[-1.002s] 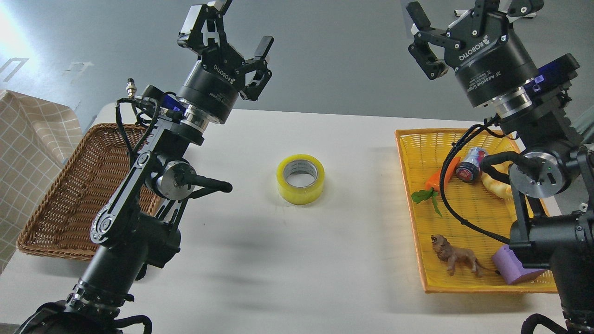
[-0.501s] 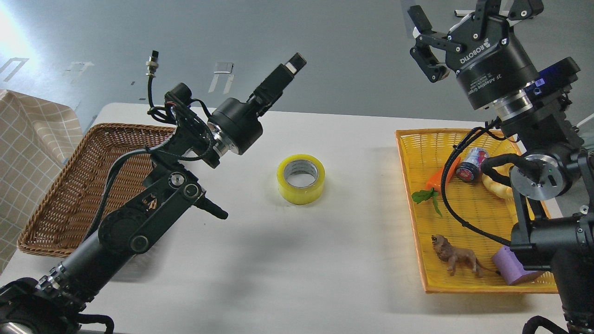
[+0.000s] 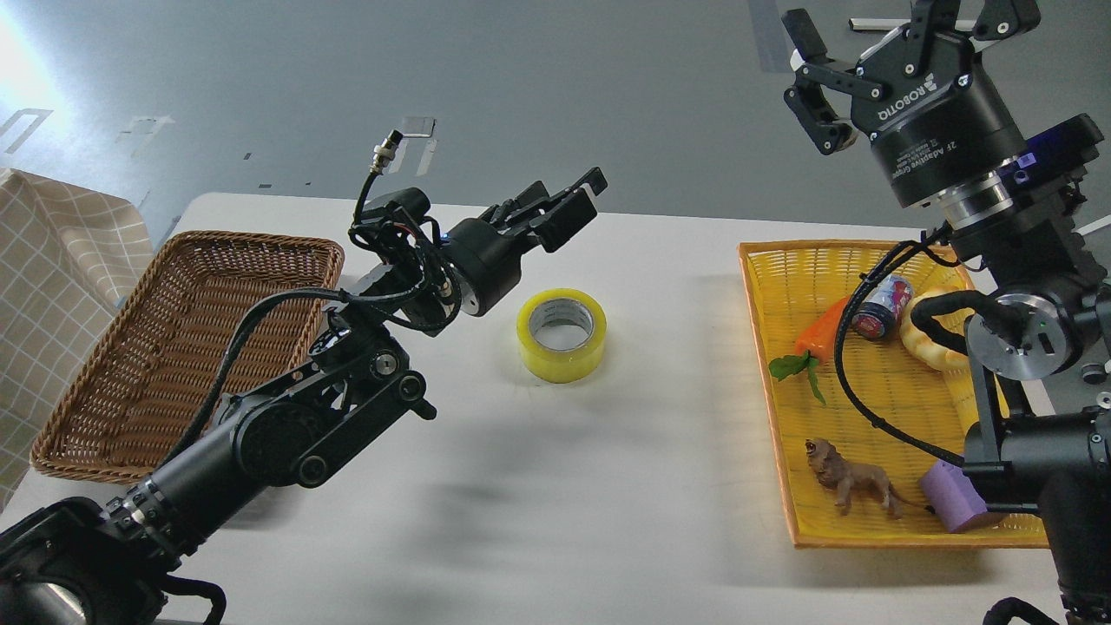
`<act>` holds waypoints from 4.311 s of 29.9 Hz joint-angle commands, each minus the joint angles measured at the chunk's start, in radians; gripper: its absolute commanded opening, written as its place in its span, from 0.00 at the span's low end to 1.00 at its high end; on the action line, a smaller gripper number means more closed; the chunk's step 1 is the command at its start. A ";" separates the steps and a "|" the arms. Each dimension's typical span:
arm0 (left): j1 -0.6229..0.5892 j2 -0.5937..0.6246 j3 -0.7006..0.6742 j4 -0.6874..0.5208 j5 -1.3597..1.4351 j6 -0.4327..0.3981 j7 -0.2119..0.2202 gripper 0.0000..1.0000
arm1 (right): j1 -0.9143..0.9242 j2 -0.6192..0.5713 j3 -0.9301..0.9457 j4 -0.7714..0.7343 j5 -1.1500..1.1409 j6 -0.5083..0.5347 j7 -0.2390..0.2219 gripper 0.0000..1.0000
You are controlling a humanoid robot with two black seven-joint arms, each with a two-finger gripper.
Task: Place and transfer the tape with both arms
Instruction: 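Reach the left gripper toward the tape roll on the table, then grasp the tape roll rim with the left gripper, then lift the tape roll with the left gripper and carry it over the wicker basket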
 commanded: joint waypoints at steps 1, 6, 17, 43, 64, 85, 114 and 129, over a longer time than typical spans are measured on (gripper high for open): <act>-0.032 -0.001 0.041 0.134 0.122 0.037 -0.033 0.98 | -0.006 0.000 0.001 -0.003 -0.002 -0.001 0.000 1.00; -0.042 0.019 0.124 0.159 0.213 0.059 -0.051 0.98 | -0.006 -0.003 0.001 -0.002 -0.002 0.001 0.000 1.00; -0.080 0.079 0.242 0.256 0.263 0.066 -0.054 0.98 | -0.021 -0.013 0.002 0.006 -0.002 0.001 0.000 1.00; -0.169 0.002 0.400 0.438 0.190 0.065 -0.097 0.98 | -0.078 -0.079 0.015 0.006 -0.002 0.001 0.000 1.00; -0.186 -0.024 0.402 0.452 0.155 -0.042 -0.100 0.98 | -0.133 -0.097 0.027 0.003 -0.003 0.001 0.003 1.00; -0.223 -0.041 0.402 0.531 0.106 -0.165 -0.116 0.46 | -0.172 -0.117 0.047 0.000 -0.003 0.001 0.005 1.00; -0.252 -0.032 0.402 0.503 0.057 -0.180 -0.128 0.00 | -0.205 -0.115 0.091 -0.009 -0.005 -0.002 0.009 1.00; -0.318 0.096 0.400 0.347 0.014 -0.211 -0.128 0.00 | -0.207 -0.111 0.090 -0.009 -0.005 -0.002 0.008 1.00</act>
